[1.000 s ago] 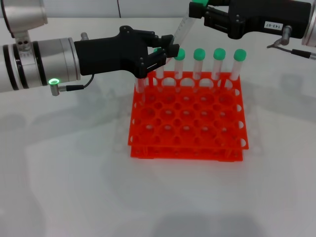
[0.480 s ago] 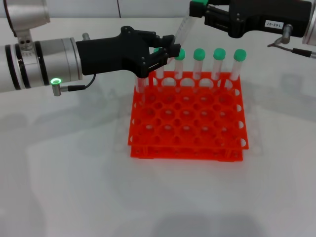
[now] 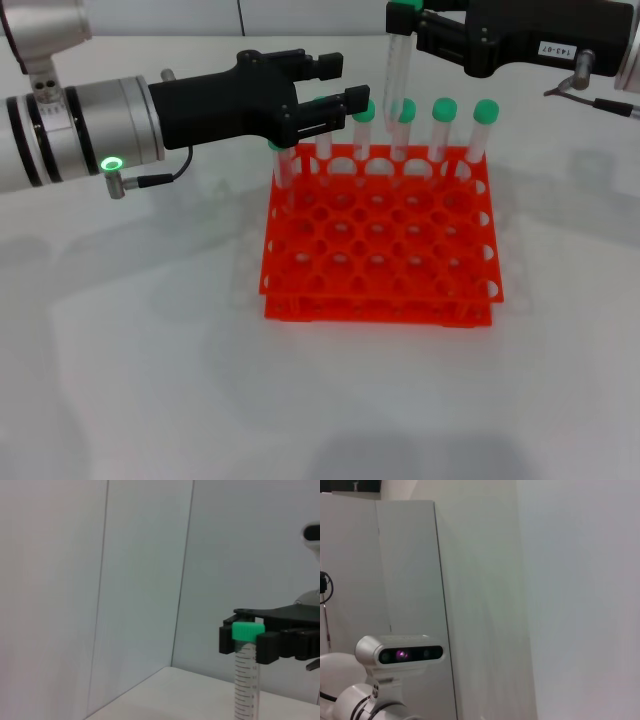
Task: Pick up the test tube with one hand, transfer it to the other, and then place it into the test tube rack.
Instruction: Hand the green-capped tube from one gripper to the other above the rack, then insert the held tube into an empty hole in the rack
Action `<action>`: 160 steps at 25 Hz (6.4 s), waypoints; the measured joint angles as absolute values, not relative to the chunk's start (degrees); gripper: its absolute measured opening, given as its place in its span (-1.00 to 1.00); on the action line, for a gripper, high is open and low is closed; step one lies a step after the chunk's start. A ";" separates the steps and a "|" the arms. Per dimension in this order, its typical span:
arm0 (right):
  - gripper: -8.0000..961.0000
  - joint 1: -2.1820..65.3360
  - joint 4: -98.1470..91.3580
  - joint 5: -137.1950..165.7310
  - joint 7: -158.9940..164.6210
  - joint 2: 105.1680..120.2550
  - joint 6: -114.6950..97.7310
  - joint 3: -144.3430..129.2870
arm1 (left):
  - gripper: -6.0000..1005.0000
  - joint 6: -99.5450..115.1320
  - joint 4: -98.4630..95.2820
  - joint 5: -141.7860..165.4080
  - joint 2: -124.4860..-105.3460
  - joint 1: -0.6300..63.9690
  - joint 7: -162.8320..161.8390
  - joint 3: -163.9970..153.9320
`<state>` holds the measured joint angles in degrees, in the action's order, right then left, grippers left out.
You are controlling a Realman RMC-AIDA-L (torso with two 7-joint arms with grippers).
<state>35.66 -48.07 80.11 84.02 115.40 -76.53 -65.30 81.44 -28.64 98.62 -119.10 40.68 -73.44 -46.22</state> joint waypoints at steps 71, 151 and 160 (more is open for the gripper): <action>-0.44 34.80 -43.59 45.37 64.81 116.19 -47.19 -101.75 | 0.73 95.81 -54.49 112.15 -112.43 17.16 -86.43 -40.86; -0.44 36.51 -33.41 15.99 42.64 116.19 -48.09 -117.06 | 0.73 96.16 -53.96 112.14 -113.44 17.46 -85.78 -41.21; -0.44 36.63 -32.51 15.78 42.53 116.19 -48.09 -117.32 | 0.73 96.18 -53.93 112.99 -113.71 17.51 -85.71 -41.29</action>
<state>36.63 -32.51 15.78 42.53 116.19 -48.09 -117.32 96.18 -53.93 112.99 -113.71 17.51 -85.71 -41.29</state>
